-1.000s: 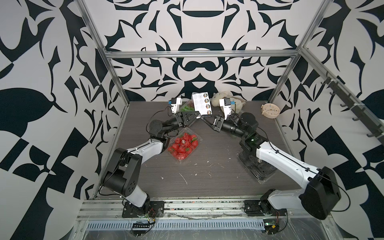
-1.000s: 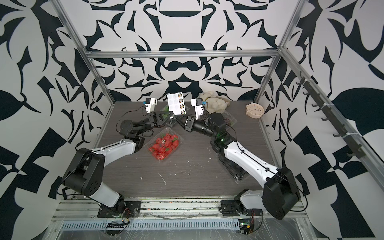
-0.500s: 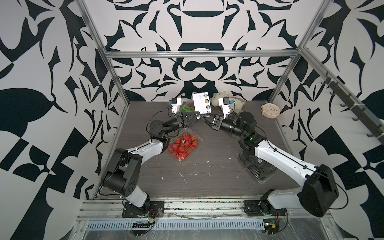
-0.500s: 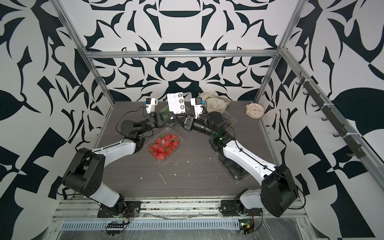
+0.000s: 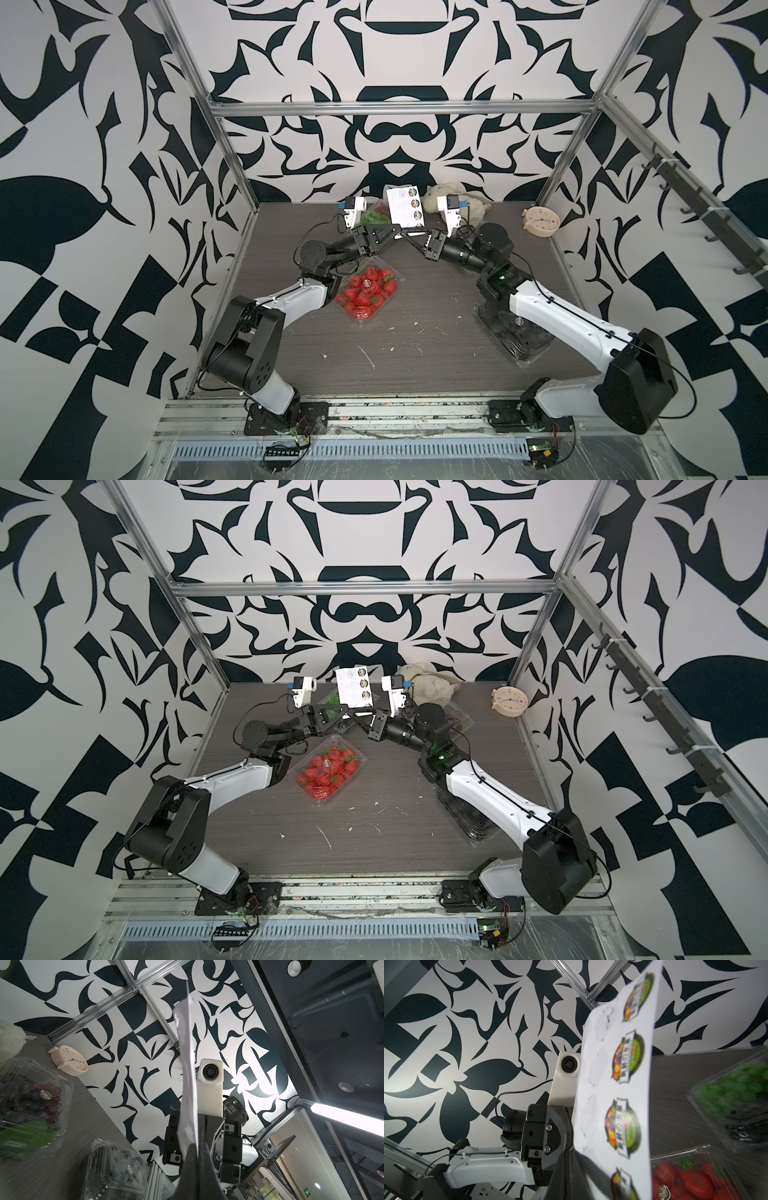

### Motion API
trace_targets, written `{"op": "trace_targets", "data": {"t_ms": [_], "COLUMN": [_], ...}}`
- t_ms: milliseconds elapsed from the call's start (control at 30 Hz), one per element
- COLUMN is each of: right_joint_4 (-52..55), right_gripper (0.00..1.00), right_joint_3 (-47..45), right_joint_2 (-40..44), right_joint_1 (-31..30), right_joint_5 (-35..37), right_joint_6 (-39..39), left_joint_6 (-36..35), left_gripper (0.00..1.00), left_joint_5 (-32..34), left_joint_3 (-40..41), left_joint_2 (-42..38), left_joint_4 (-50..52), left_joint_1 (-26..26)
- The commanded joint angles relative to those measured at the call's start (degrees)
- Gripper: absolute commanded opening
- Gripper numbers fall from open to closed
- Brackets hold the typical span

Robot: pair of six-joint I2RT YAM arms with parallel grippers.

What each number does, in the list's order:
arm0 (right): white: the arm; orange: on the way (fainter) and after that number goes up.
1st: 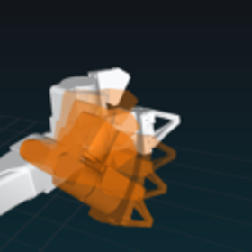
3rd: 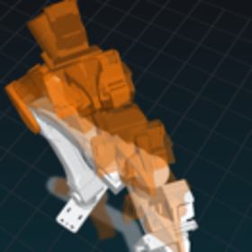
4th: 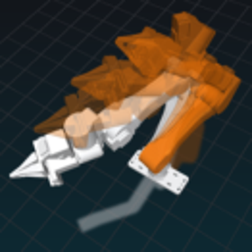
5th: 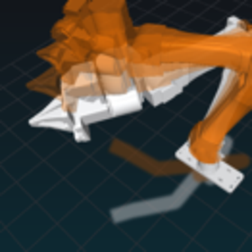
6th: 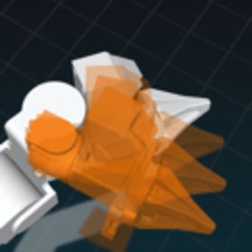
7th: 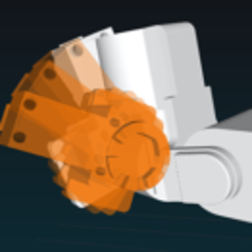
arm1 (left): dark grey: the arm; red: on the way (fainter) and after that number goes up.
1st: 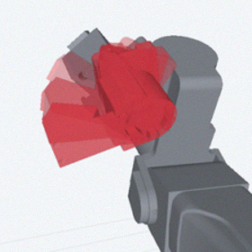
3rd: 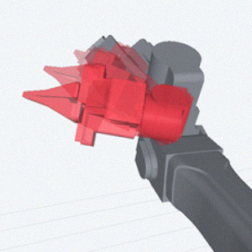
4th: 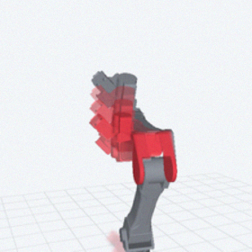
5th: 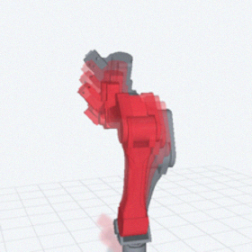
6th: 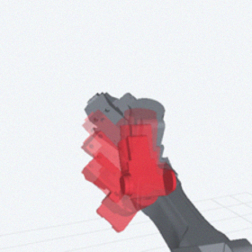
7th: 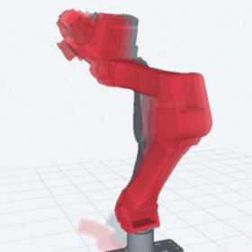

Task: Label fruit boxes
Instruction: Tear off the label from the label sticker.

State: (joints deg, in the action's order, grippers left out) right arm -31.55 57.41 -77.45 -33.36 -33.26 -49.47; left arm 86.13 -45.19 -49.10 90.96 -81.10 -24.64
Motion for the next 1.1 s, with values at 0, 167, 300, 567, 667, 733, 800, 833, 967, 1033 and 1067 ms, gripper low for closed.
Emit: {"op": "trace_targets", "data": {"t_ms": [0,167,300,567,667,733,800,833,967,1033,1067], "right_joint_4": [-3.08,-2.99,-3.32,-3.12,-2.65,-2.55,-2.3,-2.07,-1.53,-1.39,-1.45], "right_gripper": [0.0,0.0,0.0,0.0,0.0,0.0,0.0,0.0,0.0,0.0,0.0], "right_joint_3": [2.71,2.42,1.94,1.3,1.21,1.04,1.19,1.28,1.25,1.18,1.22], "right_joint_2": [-0.06,0.04,0.5,0.86,0.75,0.86,0.74,0.68,0.42,0.39,0.39], "right_joint_1": [0.09,0.07,0.06,0.07,0.07,0.05,-0.02,-0.03,-0.1,-0.06,-0.12], "right_joint_5": [0.56,0.87,0.57,-1.25,-2.06,-2.66,-3.2,-3.3,-3.83,-3.76,-3.76], "right_joint_6": [0.33,0.55,0.95,1.65,1.87,2.01,2.18,2.25,2.41,2.45,2.45], "left_joint_6": [-0.83,-0.95,-0.57,0.43,0.8,0.88,1.14,1.23,1.35,1.26,1.24], "left_gripper": [0.0,0.0,0.23,0.31,0.31,0.31,0.29,0.28,0.2,0.12,0.08], "left_joint_5": [-1.13,-0.95,-0.95,-0.81,-0.91,-0.78,-0.8,-0.86,-1.03,-1.02,-1.2], "left_joint_3": [0.07,0.02,-0.12,-1.21,-2.08,-2.53,-3.08,-3.31,-4.16,-4.16,-4.08], "left_joint_2": [-0.75,-1.08,-1.27,-1.17,-0.87,-0.57,-0.09,0.0,0.29,0.44,0.57], "left_joint_4": [-1.49,-1.44,-1.4,-1.43,-1.43,-1.42,-1.43,-1.42,-1.38,-1.47,-1.47], "left_joint_1": [-0.41,-0.32,0.16,1.74,2.31,2.41,2.41,2.41,2.41,2.36,2.32]}}
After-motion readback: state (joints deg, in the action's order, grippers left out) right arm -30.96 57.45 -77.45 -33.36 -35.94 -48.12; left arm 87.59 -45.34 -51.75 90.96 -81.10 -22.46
